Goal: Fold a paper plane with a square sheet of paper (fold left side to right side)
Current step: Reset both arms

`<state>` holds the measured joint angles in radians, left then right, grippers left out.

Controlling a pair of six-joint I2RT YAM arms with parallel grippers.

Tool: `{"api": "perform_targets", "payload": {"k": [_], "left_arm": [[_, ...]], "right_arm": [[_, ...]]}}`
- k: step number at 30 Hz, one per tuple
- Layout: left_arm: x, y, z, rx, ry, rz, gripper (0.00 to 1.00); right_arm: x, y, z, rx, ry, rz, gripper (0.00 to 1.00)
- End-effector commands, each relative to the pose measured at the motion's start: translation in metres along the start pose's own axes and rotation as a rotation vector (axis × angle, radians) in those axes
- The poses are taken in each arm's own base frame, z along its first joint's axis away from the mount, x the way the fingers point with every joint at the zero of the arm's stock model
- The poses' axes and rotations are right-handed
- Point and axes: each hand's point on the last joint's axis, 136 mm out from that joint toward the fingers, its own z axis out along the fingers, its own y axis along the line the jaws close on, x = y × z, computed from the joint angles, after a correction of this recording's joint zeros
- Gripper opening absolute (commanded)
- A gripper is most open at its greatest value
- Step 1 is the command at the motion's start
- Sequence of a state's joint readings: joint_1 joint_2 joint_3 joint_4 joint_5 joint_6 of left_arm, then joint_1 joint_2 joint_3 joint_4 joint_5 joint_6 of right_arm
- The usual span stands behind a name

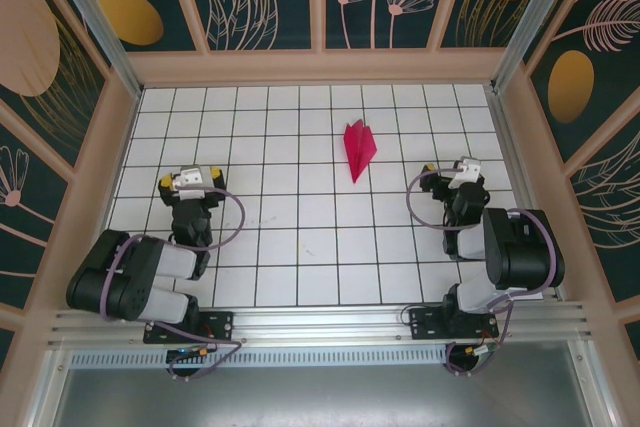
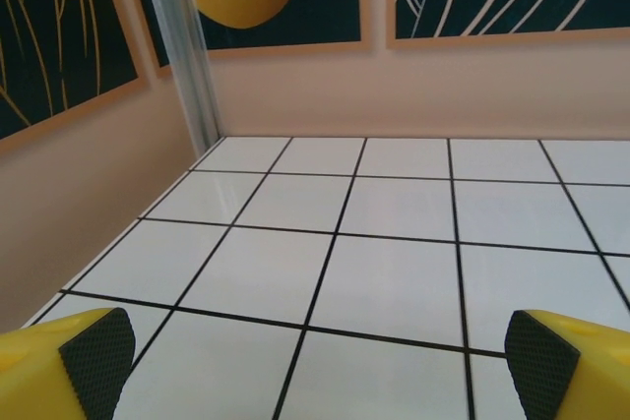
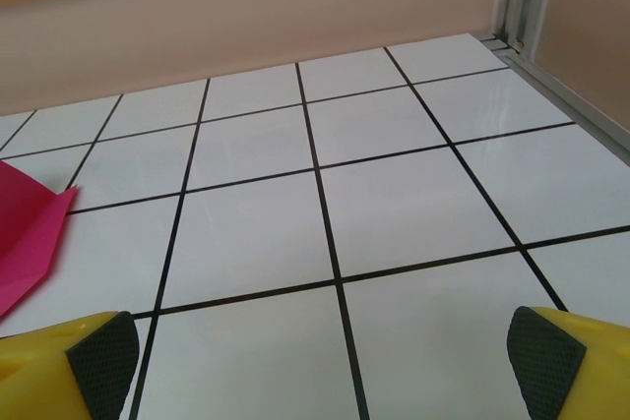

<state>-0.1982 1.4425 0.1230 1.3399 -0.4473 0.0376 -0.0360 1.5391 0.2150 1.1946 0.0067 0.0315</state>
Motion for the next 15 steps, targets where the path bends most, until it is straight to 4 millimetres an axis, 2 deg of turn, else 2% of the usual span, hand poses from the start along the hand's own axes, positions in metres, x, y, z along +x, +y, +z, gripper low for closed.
{"api": "perform_targets", "payload": {"k": [1, 4, 6, 9, 11, 15], "left_arm": [[-0.022, 0.005, -0.001, 0.034, -0.099, -0.064, 0.99], [-0.016, 0.012, 0.002, 0.036, -0.093, -0.111, 0.99], [-0.016, 0.02, 0.01, 0.009, -0.109, -0.147, 0.99], [-0.003, 0.018, 0.031, -0.012, -0.005, -0.132, 0.99], [-0.001, 0.026, 0.031, -0.045, 0.004, -0.156, 0.98], [-0.002, 0.027, 0.031, -0.047, 0.0, -0.156, 0.99]], "right_arm": [[-0.019, 0.005, 0.002, -0.03, -0.067, -0.009, 0.99], [-0.02, 0.005, 0.002, -0.03, -0.067, -0.009, 0.99], [-0.02, 0.005, 0.002, -0.03, -0.068, -0.009, 0.99], [-0.02, 0.005, 0.003, -0.03, -0.068, -0.009, 0.99], [-0.019, 0.005, 0.003, -0.028, -0.068, -0.009, 0.99], [-0.019, 0.007, 0.003, -0.024, -0.067, -0.021, 0.99]]}}
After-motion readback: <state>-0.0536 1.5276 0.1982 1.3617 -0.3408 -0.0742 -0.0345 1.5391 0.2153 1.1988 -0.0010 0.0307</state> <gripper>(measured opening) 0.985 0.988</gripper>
